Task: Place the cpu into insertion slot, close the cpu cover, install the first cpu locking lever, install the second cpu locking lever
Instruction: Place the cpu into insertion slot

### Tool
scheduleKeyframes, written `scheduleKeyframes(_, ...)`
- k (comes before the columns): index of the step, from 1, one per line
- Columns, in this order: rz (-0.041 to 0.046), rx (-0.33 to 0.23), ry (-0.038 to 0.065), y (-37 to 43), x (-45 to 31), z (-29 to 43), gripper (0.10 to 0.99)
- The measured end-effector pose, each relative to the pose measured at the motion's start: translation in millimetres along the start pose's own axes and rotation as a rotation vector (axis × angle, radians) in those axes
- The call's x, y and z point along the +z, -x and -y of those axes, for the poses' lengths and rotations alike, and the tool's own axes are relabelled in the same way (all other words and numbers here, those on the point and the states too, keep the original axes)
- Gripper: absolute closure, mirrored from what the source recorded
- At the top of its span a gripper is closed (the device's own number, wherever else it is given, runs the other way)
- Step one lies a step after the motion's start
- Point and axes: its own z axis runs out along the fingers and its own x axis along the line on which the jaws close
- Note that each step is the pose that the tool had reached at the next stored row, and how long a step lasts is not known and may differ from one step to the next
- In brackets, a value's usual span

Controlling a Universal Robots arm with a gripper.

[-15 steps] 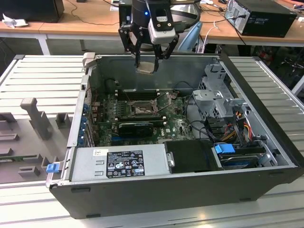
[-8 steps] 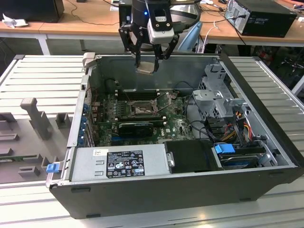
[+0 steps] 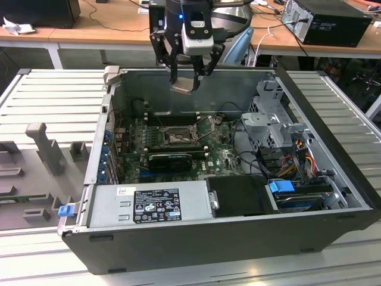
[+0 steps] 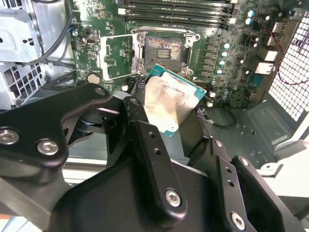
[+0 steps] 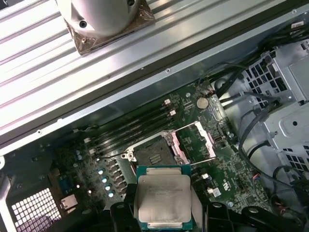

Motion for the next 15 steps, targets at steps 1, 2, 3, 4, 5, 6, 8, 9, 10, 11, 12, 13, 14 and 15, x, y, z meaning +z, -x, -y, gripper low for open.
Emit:
scheduleKeyframes(1, 0.0009, 0.010, 0.000, 0.0, 0.1, 0.0, 0.561)
scheduleKeyframes(2, 0.0012, 0.013, 0.000, 0.0, 0.1, 0.0, 0.561)
scheduleKeyframes(3, 0.0013, 0.014, 0.000, 0.0, 0.2, 0.0, 0.561)
scheduleKeyframes(4, 0.0014, 0.016, 0.000, 0.0, 0.2, -0.1, 0.561)
scheduleKeyframes(5, 0.0016, 0.018, 0.000, 0.0, 0.2, -0.1, 0.561)
scheduleKeyframes(6, 0.0020, 0.022, 0.000, -0.1, 0.3, -0.1, 0.561)
scheduleKeyframes(8, 0.0028, 0.031, 0.001, -0.1, 0.5, -0.1, 0.561)
scheduleKeyframes(9, 0.0031, 0.034, 0.001, -0.1, 0.5, -0.1, 0.561)
scheduleKeyframes(10, 0.0033, 0.036, 0.001, -0.1, 0.6, -0.1, 0.561)
scheduleKeyframes(11, 0.0035, 0.039, 0.001, -0.1, 0.6, -0.1, 0.561)
scheduleKeyframes(12, 0.0036, 0.041, 0.001, -0.1, 0.6, -0.1, 0.561)
scheduleKeyframes(13, 0.0039, 0.043, 0.001, -0.1, 0.7, -0.1, 0.561)
scheduleKeyframes(14, 0.0042, 0.046, 0.001, -0.1, 0.7, -0.1, 0.561)
scheduleKeyframes(15, 0.0045, 0.049, 0.001, -0.1, 0.8, -0.1, 0.561)
